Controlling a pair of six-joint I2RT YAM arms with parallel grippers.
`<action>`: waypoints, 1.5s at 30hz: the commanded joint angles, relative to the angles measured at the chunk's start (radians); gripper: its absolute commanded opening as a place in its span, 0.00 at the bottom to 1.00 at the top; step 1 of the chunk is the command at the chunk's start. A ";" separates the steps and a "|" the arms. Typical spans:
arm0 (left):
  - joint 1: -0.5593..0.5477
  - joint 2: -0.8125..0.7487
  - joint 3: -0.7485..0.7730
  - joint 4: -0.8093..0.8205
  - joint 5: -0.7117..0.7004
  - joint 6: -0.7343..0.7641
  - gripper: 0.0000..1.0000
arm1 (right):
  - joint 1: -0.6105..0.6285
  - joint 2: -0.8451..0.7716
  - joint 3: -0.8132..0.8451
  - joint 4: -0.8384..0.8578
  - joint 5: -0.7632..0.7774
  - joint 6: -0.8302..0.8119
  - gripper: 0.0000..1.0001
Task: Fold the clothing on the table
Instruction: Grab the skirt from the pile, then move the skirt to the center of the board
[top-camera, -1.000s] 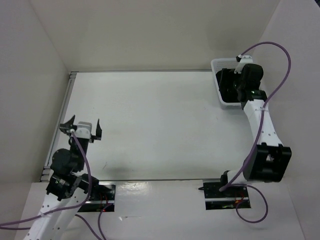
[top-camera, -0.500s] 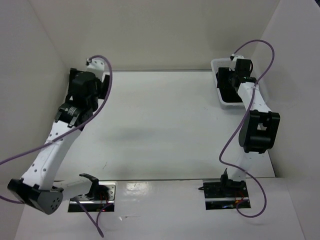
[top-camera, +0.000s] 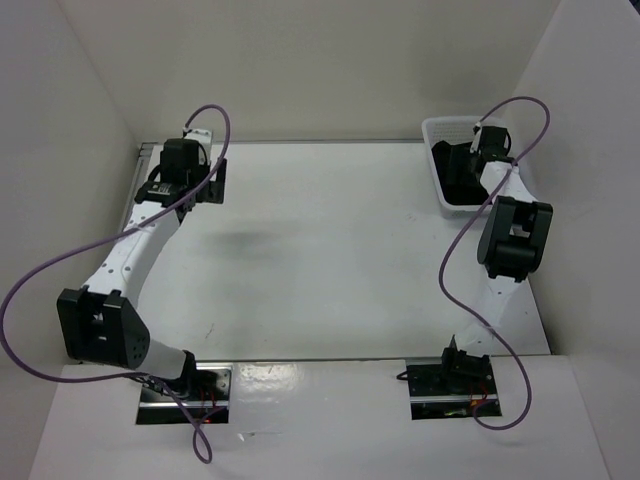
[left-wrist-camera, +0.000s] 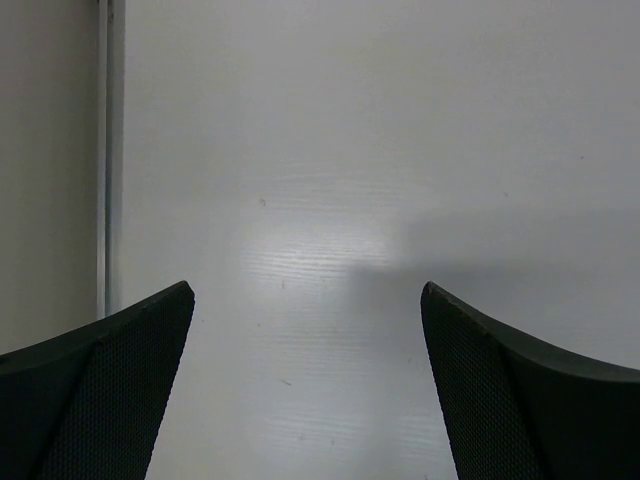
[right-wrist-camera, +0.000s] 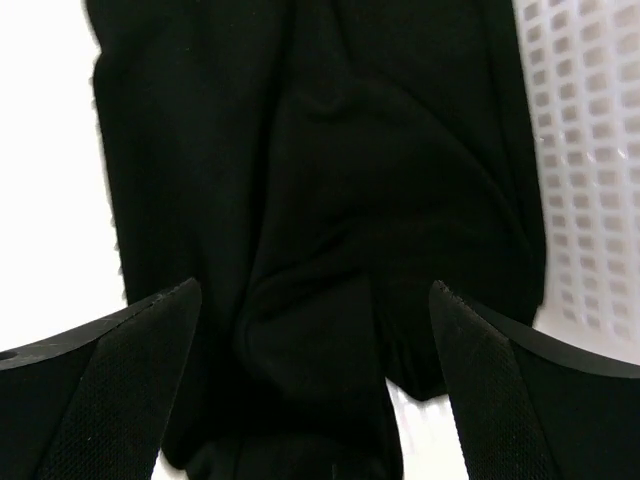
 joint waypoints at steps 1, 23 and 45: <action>0.000 -0.062 -0.007 0.096 0.054 -0.075 1.00 | 0.006 0.068 0.068 0.015 0.026 -0.009 0.99; 0.018 0.023 0.086 -0.092 0.202 -0.123 1.00 | 0.015 0.088 0.096 0.062 0.054 -0.048 0.00; 0.018 -0.299 -0.115 -0.058 0.203 -0.028 1.00 | 0.273 -0.361 0.303 -0.162 -0.256 -0.018 0.00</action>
